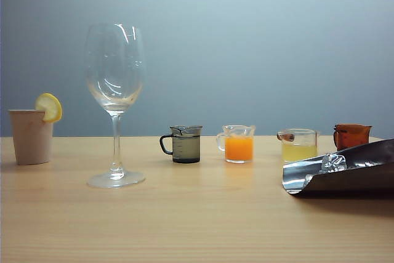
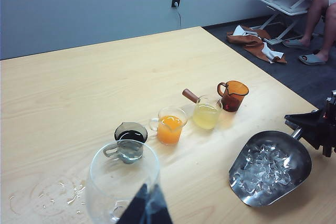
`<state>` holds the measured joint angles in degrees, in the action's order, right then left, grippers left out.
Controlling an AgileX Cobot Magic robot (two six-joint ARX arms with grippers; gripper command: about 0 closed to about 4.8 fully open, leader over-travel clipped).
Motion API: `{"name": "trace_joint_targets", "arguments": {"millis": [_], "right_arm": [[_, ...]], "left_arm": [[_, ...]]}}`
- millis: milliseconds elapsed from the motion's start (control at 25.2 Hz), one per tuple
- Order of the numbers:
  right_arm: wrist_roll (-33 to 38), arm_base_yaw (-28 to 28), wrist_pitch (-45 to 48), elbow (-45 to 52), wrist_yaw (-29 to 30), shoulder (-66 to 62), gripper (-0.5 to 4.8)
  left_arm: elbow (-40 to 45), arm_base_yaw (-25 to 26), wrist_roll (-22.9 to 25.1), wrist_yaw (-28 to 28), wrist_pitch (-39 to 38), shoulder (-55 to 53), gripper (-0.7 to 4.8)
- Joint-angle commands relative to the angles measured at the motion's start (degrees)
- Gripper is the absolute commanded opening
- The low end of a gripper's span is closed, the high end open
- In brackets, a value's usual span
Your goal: Pick up the ice scoop on the desk filled with ice cubes, pour the ice into the goblet, and finally put the scoop back on the table.
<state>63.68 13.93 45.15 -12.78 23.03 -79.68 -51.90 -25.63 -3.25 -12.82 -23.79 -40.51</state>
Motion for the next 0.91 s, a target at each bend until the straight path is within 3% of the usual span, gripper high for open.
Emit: {"name": "trace_joint_targets", "arguments": {"millis": [40,914], "right_arm": [[-0.4,0.0,1.8,0.0,1.0,0.0,-0.01],[5.7,0.1,4.7,-0.1,2.8,0.0,-0.01]], "left_arm": [[-0.2,0.1,0.2,0.1,0.8,0.1,-0.06],[-0.2,0.1,0.2,0.1,0.7,0.1,-0.06]]}}
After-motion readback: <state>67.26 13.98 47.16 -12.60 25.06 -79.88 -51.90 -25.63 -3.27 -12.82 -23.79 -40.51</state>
